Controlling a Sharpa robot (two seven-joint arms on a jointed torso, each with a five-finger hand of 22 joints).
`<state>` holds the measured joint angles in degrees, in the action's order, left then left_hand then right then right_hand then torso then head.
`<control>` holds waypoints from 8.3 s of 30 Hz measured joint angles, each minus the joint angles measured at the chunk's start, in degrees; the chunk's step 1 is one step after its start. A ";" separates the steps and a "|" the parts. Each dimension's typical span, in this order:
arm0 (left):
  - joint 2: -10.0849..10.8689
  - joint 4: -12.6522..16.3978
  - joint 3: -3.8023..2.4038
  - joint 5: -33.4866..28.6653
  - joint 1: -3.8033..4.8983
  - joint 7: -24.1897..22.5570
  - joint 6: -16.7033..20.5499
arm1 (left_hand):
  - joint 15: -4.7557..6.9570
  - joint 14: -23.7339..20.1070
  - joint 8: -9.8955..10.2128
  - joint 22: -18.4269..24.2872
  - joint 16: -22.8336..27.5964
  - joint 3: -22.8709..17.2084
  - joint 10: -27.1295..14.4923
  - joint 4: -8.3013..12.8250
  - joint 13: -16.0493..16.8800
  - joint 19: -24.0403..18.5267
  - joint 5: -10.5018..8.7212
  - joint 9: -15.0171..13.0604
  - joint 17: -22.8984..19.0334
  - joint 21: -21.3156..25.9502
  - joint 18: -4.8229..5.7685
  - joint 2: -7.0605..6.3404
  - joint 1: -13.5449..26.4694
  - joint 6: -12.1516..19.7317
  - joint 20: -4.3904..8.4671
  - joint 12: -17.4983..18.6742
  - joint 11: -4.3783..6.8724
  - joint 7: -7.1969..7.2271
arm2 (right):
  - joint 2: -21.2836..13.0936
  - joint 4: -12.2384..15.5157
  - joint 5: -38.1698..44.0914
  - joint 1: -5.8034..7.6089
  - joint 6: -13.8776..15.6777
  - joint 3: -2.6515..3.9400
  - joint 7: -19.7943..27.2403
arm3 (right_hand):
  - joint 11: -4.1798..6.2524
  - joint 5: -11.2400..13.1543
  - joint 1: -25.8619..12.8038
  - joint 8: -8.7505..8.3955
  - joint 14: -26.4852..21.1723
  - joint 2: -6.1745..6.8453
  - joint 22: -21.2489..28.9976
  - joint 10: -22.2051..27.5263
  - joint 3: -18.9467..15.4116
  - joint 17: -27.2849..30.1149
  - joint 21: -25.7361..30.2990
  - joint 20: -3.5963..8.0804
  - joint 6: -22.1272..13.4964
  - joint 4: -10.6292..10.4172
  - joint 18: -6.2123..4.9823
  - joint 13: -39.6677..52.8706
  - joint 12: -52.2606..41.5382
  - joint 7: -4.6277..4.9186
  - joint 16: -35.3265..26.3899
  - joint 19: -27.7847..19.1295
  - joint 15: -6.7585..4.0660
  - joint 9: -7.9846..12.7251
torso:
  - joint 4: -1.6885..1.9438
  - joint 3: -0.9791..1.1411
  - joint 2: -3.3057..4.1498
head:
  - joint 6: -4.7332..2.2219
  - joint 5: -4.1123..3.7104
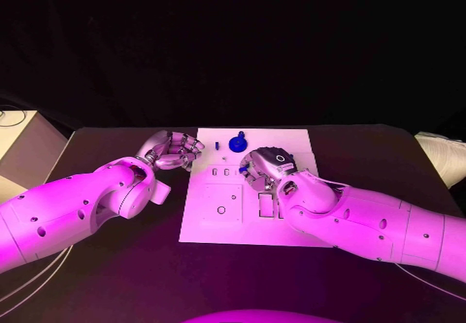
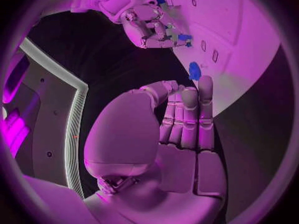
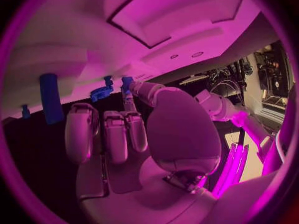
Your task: Assemble the parts on the task board
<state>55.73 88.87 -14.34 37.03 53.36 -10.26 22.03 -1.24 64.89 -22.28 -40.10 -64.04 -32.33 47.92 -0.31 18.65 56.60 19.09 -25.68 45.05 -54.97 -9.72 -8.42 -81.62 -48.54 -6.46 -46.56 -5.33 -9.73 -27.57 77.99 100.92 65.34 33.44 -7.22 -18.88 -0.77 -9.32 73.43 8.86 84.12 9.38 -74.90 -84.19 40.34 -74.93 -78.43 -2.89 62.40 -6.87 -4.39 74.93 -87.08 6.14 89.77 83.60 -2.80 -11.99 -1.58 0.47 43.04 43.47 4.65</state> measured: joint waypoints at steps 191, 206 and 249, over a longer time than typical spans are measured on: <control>-0.22 -0.22 0.00 -0.53 -0.05 0.19 -0.81 | -0.42 -2.23 0.46 -0.62 1.46 0.32 -1.15 0.63 -0.59 -1.34 -0.02 0.45 -2.02 0.00 -0.01 0.00 0.00 0.42 -0.51 0.00 -0.73 -0.42 | -2.17 5.48 1.32 0.00 -4.07 -0.24 -7.15 | 0.54 0.33 -8.89 5.53 -0.18 3.13 0.00 0.16 -20.87 0.03 0.32 0.21 0.68 -9.97 0.85 -0.02 -0.56 -1.67 0.00 0.20 -0.59 -7.24 | -0.05 0.08 -0.01 | 0.48 -0.65; -2.29 -0.01 -0.01 7.91 0.10 2.69 -3.24 | -0.30 4.37 1.09 2.17 -5.07 7.26 4.10 -8.33 -0.86 1.12 -0.02 1.15 5.64 2.85 0.00 -2.76 8.43 1.92 -0.63 -2.62 -0.03 -0.11 | -11.96 15.26 -0.47 0.72 1.30 -0.11 -4.52 | 0.13 -0.69 -5.54 2.75 -0.11 2.85 -0.04 0.17 -20.60 0.03 0.76 0.00 -2.43 -9.69 0.86 -0.02 -0.56 -0.21 0.00 0.41 -0.25 -6.04 | -0.27 0.22 -0.21 | -0.02 -0.44; -26.03 -23.03 8.24 30.89 20.77 37.04 -44.99 | 1.95 18.95 -7.90 -27.47 -23.09 16.31 21.21 -16.44 28.30 21.83 -0.73 -3.01 29.89 -21.09 3.58 -0.31 16.02 2.15 1.95 -25.41 2.56 2.58 | -17.68 3.20 -54.49 8.91 2.34 2.33 21.31 | -1.30 -11.51 -2.63 2.00 -0.29 2.60 0.44 0.17 -22.70 0.03 5.57 -1.33 -4.43 -9.74 0.87 0.02 2.16 0.97 -0.46 -0.94 0.75 -6.25 | -1.97 1.55 -2.33 | -0.08 1.13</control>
<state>29.70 65.83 -6.10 67.92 74.13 26.78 -22.95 0.71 83.85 -30.18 -67.58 -87.13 -16.02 69.13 -16.75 46.94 78.43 18.36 -28.69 74.94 -76.06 -6.14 -8.73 -65.60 -46.38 -4.52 -71.97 -2.77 -7.15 -45.25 81.19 46.43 74.25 35.77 -4.89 2.43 -2.07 -20.83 70.80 10.87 83.83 11.97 -74.47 -84.02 17.63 -74.90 -72.86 -4.22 57.97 -16.61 -3.51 74.95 -84.92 7.11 89.32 82.66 -2.04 -18.24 -3.55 2.02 40.70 43.40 5.78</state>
